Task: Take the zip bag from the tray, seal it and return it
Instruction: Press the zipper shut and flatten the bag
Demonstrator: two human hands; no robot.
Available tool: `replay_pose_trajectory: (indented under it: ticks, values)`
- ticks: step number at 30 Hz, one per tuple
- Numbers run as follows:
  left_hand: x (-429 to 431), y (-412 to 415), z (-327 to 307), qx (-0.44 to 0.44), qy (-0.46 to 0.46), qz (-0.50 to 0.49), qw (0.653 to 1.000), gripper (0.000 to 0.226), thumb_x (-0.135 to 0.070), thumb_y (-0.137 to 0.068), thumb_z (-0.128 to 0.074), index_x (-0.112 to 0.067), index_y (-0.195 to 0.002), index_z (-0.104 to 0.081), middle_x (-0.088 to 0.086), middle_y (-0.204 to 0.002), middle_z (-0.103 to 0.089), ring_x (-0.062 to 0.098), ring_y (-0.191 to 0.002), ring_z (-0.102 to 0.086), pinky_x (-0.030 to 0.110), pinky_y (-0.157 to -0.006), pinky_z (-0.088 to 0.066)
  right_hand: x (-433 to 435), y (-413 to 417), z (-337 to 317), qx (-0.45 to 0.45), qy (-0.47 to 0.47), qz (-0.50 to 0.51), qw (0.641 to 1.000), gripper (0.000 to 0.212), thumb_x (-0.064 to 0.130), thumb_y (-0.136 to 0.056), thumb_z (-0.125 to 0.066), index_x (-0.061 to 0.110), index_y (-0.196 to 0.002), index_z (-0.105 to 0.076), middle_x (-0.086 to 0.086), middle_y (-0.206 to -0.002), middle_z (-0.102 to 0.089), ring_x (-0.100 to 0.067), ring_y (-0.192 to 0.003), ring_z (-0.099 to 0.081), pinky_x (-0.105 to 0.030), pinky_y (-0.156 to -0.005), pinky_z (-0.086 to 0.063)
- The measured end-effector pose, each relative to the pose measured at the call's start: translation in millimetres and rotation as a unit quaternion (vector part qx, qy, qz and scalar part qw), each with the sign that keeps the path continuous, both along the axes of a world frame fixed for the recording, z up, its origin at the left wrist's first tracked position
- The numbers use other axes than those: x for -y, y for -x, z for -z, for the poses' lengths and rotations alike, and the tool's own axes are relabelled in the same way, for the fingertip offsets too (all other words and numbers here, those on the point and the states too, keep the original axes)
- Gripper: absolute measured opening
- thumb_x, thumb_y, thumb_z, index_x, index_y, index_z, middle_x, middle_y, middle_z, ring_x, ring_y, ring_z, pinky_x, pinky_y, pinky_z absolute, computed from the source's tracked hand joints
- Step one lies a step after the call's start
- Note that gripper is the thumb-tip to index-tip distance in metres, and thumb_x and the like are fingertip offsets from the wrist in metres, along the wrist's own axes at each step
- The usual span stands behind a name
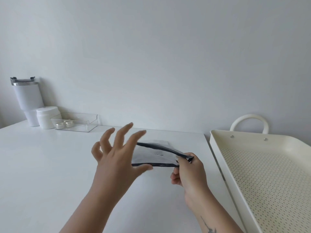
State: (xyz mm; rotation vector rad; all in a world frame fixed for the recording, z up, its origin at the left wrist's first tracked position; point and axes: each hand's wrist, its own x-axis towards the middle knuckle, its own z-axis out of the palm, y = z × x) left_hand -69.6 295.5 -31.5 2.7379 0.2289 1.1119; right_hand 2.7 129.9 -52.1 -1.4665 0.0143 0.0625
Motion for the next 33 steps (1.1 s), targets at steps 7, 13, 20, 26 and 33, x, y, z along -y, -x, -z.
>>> replay_pose_trajectory:
  ticks: [7, 13, 20, 26, 33]
  values:
    - [22, -10, 9, -0.096, -0.018, -0.054, 0.994, 0.068, -0.044, -0.069, -0.078, -0.047, -0.129, -0.048, -0.014, -0.15, -0.04, 0.032, -0.144, -0.014, 0.054, -0.104, -0.01, -1, 0, -1, 0.048, 0.066, -0.102, 0.991, 0.018, 0.023, -0.088, -0.047, 0.026, -0.094, -0.063, 0.0, -0.054, -0.063, -0.016, -0.044, -0.05, -0.027, -0.046, -0.046]
    - [-1, -11, 11, 0.002, 0.037, -0.03, 0.999, 0.022, -0.035, -0.084, -0.069, -0.04, -0.106, -0.069, -0.018, -0.116, -0.067, 0.016, -0.119, -0.052, 0.048, -0.1, -0.021, -4, 4, 7, 0.119, 0.148, -0.188, 0.964, 0.063, 0.047, -0.077, -0.075, 0.055, -0.127, -0.037, 0.01, -0.092, -0.06, -0.008, -0.065, -0.057, -0.023, -0.06, -0.05]
    - [-20, -6, 4, -0.053, 0.084, 0.015, 0.995, 0.025, -0.053, -0.091, -0.045, -0.041, -0.086, -0.065, -0.024, -0.076, -0.064, -0.004, -0.094, -0.053, 0.033, -0.091, -0.017, -1, 1, 6, 0.177, 0.161, -0.155, 0.958, 0.016, 0.037, -0.089, -0.065, 0.026, -0.101, -0.062, 0.009, -0.11, -0.059, -0.013, -0.081, -0.055, -0.036, -0.08, -0.053]
    - [-15, 1, 0, -0.059, 0.123, 0.092, 0.986, 0.054, -0.077, -0.07, -0.045, -0.046, -0.111, -0.062, -0.039, -0.088, -0.047, -0.023, -0.094, -0.028, 0.024, -0.084, -0.028, -2, 2, 5, 0.186, 0.137, -0.148, 0.962, 0.015, 0.036, -0.089, -0.066, 0.033, -0.075, -0.061, 0.019, -0.085, -0.065, -0.001, -0.093, -0.059, -0.025, -0.079, -0.042]
    - [3, -7, 2, -0.028, 0.144, 0.183, 0.972, 0.008, -0.036, -0.09, -0.061, -0.033, -0.09, -0.069, -0.02, -0.085, -0.067, 0.001, -0.089, -0.06, 0.027, -0.078, -0.049, -5, 2, 7, 0.185, 0.138, -0.18, 0.956, 0.011, 0.035, -0.086, -0.07, 0.025, -0.082, -0.07, 0.012, -0.087, -0.073, -0.001, -0.09, -0.063, -0.024, -0.078, -0.045]
